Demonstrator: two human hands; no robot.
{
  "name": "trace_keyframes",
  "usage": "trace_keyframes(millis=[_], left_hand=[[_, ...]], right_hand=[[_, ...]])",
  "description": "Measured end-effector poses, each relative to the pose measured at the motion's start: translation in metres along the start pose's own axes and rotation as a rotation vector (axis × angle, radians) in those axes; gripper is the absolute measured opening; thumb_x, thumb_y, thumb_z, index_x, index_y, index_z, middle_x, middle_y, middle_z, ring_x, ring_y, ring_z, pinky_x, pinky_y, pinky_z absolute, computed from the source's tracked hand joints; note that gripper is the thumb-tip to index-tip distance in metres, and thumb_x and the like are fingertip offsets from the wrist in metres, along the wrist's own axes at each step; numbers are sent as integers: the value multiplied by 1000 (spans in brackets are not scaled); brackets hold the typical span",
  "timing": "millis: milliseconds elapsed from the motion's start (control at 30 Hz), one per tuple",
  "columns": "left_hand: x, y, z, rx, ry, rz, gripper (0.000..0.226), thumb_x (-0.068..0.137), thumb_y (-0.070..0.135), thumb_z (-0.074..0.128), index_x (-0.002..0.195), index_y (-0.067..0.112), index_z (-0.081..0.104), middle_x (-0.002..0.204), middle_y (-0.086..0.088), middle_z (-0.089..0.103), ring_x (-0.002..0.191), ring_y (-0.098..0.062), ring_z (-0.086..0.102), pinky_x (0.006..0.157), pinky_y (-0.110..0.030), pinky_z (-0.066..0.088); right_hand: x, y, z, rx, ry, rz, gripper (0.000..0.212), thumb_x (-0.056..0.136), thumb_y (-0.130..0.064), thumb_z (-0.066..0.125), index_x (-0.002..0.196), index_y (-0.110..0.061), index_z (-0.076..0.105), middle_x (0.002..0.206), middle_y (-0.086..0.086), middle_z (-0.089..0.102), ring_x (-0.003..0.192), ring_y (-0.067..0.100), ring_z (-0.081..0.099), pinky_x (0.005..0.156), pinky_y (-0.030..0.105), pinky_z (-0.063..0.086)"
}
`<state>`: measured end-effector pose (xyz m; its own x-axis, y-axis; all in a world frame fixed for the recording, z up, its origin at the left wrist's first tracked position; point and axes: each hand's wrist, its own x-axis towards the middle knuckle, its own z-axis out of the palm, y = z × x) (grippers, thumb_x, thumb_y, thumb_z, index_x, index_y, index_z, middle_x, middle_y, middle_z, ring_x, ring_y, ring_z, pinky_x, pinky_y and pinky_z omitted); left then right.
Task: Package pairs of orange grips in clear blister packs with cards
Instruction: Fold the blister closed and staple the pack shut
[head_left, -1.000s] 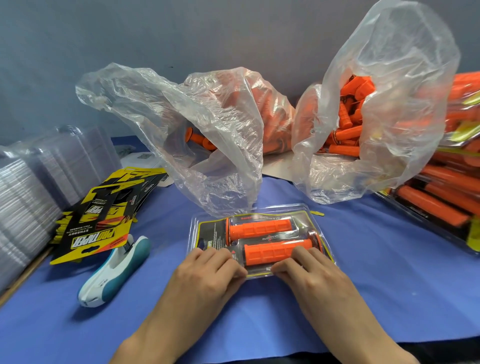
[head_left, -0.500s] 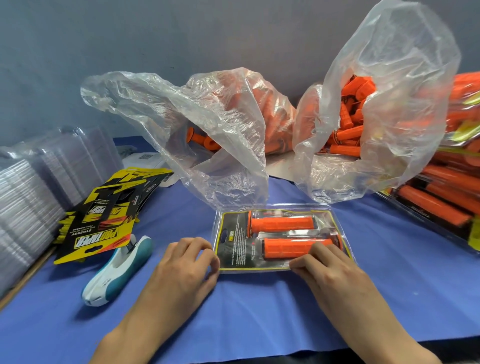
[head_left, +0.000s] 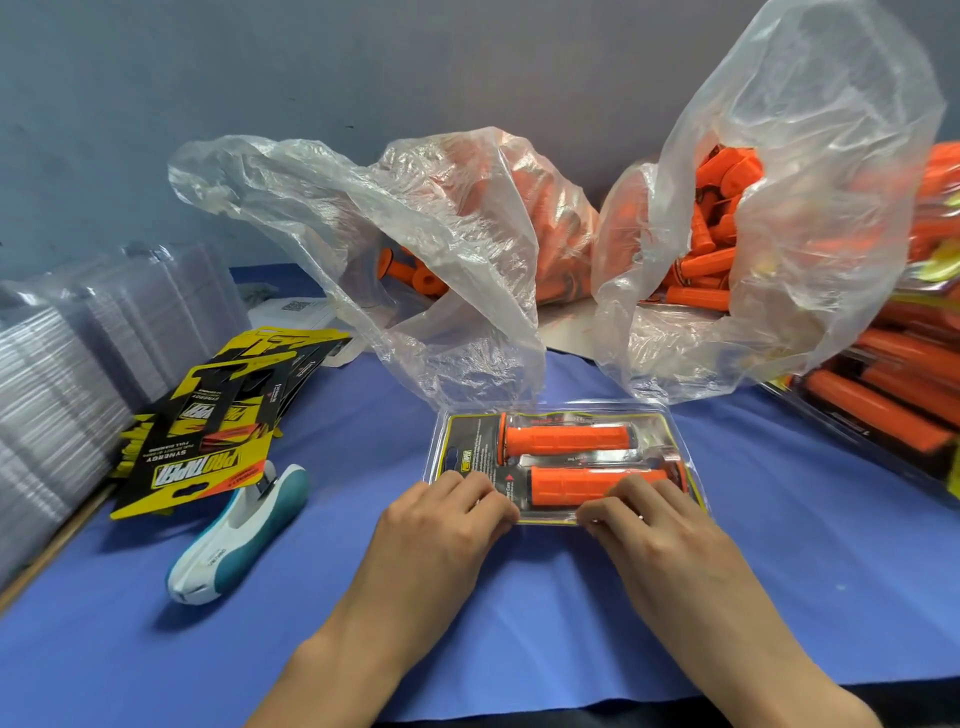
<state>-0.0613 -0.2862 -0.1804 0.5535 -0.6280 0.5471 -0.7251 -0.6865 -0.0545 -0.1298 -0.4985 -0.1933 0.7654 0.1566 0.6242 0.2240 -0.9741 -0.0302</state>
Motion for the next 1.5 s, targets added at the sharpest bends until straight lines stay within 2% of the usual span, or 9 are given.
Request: trace_keyframes(millis=[167, 467, 733, 867, 1000, 1067, 1200, 1367, 1500], left_hand=[[-1, 0, 1, -11, -15, -16, 9, 87, 24, 70, 83, 30, 64, 80, 11, 58, 70, -14, 55, 54, -29, 44], [-2, -7, -2, -44, -44, -61, 17, 86, 19, 73, 86, 28, 59, 84, 10, 57, 76, -18, 57, 60, -33, 48], [1, -17, -11, -67, -37, -110, 18, 84, 16, 75, 85, 27, 60, 85, 11, 60, 78, -18, 59, 63, -34, 49], [-2, -20, -12, -93, -46, -23, 14, 87, 18, 74, 89, 27, 63, 88, 12, 59, 78, -17, 58, 70, -32, 47], [-6, -27, -13, -91, -41, 28, 16, 85, 12, 75, 87, 23, 64, 86, 10, 59, 78, -19, 59, 78, -30, 44], [-7, -28, -15, -110, -20, 54, 14, 85, 11, 74, 85, 21, 64, 84, 10, 59, 77, -18, 58, 79, -30, 45], [-8, -8, -17, -89, 51, 162, 13, 92, 18, 64, 80, 21, 62, 77, 7, 55, 72, -19, 54, 74, -31, 48], [-12, 5, -18, -187, 127, 257, 18, 97, 23, 57, 79, 20, 56, 76, 5, 51, 70, -19, 46, 69, -28, 43], [-16, -22, -24, -200, 97, 205, 16, 96, 28, 57, 85, 25, 45, 81, 6, 57, 71, -19, 52, 71, -27, 42]], right_hand=[[6, -12, 6, -2, 3, -65, 14, 84, -22, 72, 96, -27, 69, 85, -4, 60, 70, 25, 57, 59, 40, 49], [13, -23, 13, 79, -44, -37, 30, 73, -17, 85, 96, -28, 69, 83, -6, 56, 74, 20, 56, 60, 32, 46], [12, -18, 4, -18, 43, -56, 5, 89, -23, 70, 87, -25, 65, 82, -4, 55, 74, 24, 52, 67, 38, 48], [8, -12, 1, -46, 50, -85, 11, 91, -21, 58, 87, -27, 67, 82, -6, 57, 74, 22, 53, 70, 35, 47], [6, 8, -4, -19, 17, -34, 17, 80, -13, 78, 86, -26, 70, 81, -7, 61, 71, 24, 57, 73, 31, 38], [3, 16, -8, -19, 39, -22, 8, 86, -18, 69, 86, -26, 71, 81, -6, 62, 73, 25, 60, 74, 31, 38], [3, 2, -10, -46, 79, -31, 20, 85, -28, 54, 92, -30, 72, 85, -5, 63, 73, 26, 61, 74, 36, 38], [4, -21, -2, 237, 59, -125, 21, 81, -10, 68, 85, -30, 63, 89, -8, 62, 78, 18, 53, 73, 30, 42], [4, -5, -12, 509, -24, -72, 19, 89, -14, 67, 89, -33, 64, 96, -18, 57, 89, 10, 49, 84, 18, 40]])
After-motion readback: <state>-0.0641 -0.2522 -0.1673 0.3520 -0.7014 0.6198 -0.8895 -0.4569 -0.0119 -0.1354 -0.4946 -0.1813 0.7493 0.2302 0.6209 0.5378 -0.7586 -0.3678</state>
